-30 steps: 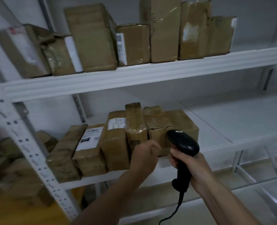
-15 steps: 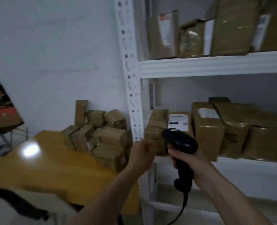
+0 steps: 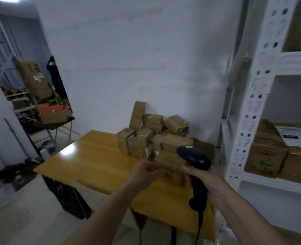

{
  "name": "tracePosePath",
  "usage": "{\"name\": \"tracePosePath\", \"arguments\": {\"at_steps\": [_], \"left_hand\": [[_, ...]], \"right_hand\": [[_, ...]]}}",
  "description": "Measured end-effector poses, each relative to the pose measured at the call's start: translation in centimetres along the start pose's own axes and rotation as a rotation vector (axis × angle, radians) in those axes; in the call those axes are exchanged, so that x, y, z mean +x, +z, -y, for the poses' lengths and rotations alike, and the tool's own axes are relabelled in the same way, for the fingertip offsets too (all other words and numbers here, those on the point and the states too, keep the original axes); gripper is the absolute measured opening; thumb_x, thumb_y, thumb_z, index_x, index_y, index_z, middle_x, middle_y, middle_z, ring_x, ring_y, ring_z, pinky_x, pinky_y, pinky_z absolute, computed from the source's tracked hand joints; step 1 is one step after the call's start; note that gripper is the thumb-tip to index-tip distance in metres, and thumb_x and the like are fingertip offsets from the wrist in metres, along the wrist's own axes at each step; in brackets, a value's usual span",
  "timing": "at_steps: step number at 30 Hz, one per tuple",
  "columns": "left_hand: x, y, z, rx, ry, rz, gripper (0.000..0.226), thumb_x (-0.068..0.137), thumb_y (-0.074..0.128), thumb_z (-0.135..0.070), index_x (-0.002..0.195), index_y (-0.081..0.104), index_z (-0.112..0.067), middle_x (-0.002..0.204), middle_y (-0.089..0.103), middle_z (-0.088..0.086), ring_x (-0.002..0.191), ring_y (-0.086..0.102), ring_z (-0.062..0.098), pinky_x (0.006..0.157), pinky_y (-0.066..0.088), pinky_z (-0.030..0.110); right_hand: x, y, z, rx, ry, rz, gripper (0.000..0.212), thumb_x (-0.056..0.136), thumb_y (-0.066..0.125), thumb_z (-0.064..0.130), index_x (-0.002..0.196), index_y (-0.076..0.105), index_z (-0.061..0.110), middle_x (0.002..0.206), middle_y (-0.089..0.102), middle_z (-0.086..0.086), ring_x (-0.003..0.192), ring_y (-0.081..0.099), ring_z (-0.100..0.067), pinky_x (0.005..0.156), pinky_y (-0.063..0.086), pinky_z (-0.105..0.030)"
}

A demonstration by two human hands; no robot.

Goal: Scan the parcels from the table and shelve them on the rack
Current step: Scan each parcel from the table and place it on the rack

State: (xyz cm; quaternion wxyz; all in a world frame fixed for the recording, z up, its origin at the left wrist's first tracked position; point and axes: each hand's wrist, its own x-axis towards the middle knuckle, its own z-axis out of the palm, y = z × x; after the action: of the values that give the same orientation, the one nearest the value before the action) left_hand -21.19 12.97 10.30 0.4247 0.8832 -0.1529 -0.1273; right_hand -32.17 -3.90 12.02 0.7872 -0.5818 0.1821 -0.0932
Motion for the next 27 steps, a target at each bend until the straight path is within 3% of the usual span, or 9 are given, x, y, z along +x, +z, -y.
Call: {"name": "tracePosePath", "arguments": {"at_steps": [7,11,15,21,27], "left_hand": [[1.4,-4.9,6.0,-0.056,-0.127,-0.001,0.028,0.095,0.058,-0.015,0.122,0.064,-0.010,0.092,0.065,0.000,0.081,0.063,0.012,0.076,0.052,0.028],[2.3,-7.3,8.6,-0.084,-0.188,-0.023,0.027,0.095,0.058,-0.017,0.121,0.063,-0.012,0.097,0.065,0.003,0.087,0.064,0.016,0.084,0.054,0.034],[3.8,-9.8,10.8,-0.078,-0.243,-0.040,0.029,0.097,0.058,-0.019,0.125,0.061,-0.011,0.094,0.063,0.001,0.085,0.063,0.015,0.081,0.053,0.031],[10.3,-13.2,11.8,-0.066,-0.286,-0.058,0.032,0.097,0.058,-0.016,0.128,0.059,-0.007,0.101,0.062,0.010,0.089,0.063,0.021,0.082,0.053,0.034],[19.0,-15.4,11.8,-0.044,-0.278,-0.071,0.032,0.098,0.057,-0.017,0.128,0.059,-0.007,0.104,0.063,0.011,0.099,0.065,0.026,0.083,0.054,0.035]], "right_hand": [[3.1,6.4,-2.6,-0.028,0.108,0.005,0.016,0.073,0.078,-0.001,0.086,0.069,0.002,0.064,0.059,-0.010,0.058,0.055,-0.022,0.056,0.045,-0.032],[5.8,9.7,-3.6,-0.035,0.143,0.027,0.019,0.073,0.079,-0.002,0.089,0.069,0.000,0.068,0.060,-0.012,0.058,0.056,-0.022,0.057,0.046,-0.033],[9.1,13.3,-4.8,-0.025,0.190,0.076,0.016,0.075,0.077,0.001,0.089,0.069,0.000,0.065,0.059,-0.009,0.054,0.054,-0.021,0.054,0.045,-0.031],[15.8,17.0,-5.1,-0.027,0.211,0.124,0.009,0.078,0.075,0.001,0.084,0.068,0.001,0.063,0.060,-0.007,0.052,0.056,-0.019,0.049,0.047,-0.027],[24.3,19.6,-3.1,-0.003,0.263,0.137,0.008,0.076,0.075,0.000,0.079,0.068,0.003,0.063,0.062,-0.008,0.055,0.057,-0.021,0.054,0.046,-0.031]]}}
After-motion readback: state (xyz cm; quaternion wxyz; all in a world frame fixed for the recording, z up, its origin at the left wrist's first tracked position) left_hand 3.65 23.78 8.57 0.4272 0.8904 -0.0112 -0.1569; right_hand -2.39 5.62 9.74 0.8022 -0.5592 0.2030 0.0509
